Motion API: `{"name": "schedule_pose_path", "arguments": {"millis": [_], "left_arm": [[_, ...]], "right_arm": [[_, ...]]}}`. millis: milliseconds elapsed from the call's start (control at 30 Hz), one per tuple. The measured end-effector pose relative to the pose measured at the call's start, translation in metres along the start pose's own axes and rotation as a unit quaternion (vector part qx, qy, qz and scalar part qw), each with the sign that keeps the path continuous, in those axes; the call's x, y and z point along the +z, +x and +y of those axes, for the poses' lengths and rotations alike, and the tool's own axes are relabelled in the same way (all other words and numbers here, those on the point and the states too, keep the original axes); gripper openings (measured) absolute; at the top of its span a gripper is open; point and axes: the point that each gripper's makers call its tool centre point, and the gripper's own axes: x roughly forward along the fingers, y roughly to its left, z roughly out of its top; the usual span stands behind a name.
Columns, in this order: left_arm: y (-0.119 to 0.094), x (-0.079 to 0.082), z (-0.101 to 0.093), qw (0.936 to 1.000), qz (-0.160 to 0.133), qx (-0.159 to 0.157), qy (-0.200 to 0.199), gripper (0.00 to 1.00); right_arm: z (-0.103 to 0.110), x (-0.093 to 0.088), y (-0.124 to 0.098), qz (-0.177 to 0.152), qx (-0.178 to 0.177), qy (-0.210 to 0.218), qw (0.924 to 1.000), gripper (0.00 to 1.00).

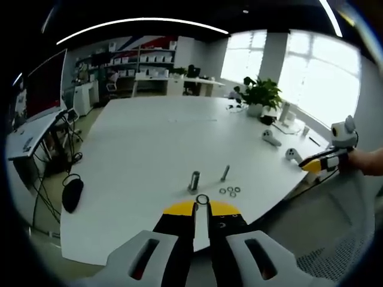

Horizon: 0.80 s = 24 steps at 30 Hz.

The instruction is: Place the washer onto the threaded stud by aligning its center hole with the stud, sliding it down to the base, and recovering from edge contact or off-axis alignment until the washer reaches the visible bottom stop.

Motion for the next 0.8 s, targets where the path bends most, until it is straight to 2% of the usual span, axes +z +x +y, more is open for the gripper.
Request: {"name": "schedule_pose_path", "arguments": {"millis": [167, 500, 600, 800], "left_arm": [[-0.0002, 0.0004, 0.0007, 1.0000, -0.001, 0.002, -0.003, 0.05], [-0.0009, 0.0028, -0.0010, 1.0000, -0.007, -0.002, -0.001, 0.05], [-0.0015, 0.0044, 0.0009, 0.9999, -0.013, 0.002, -0.005, 0.05], [-0.0015, 0.0046, -0.0023, 0.9999, -0.012, -0.005, 0.001, 0.05]], "right_arm": [[0.0043, -0.0041, 0.0016, 0.014, 0.007, -0.015, 0.9998, 0.26], [0.0041, -0.0049, 0.0017, 0.017, 0.007, -0.015, 0.9997, 0.26], [0.0065, -0.0080, 0.0029, 0.027, 0.010, -0.023, 0.9993, 0.26], [0.0011, -0.0052, 0.0010, 0.019, -0.002, -0.012, 0.9997, 0.26]]}}
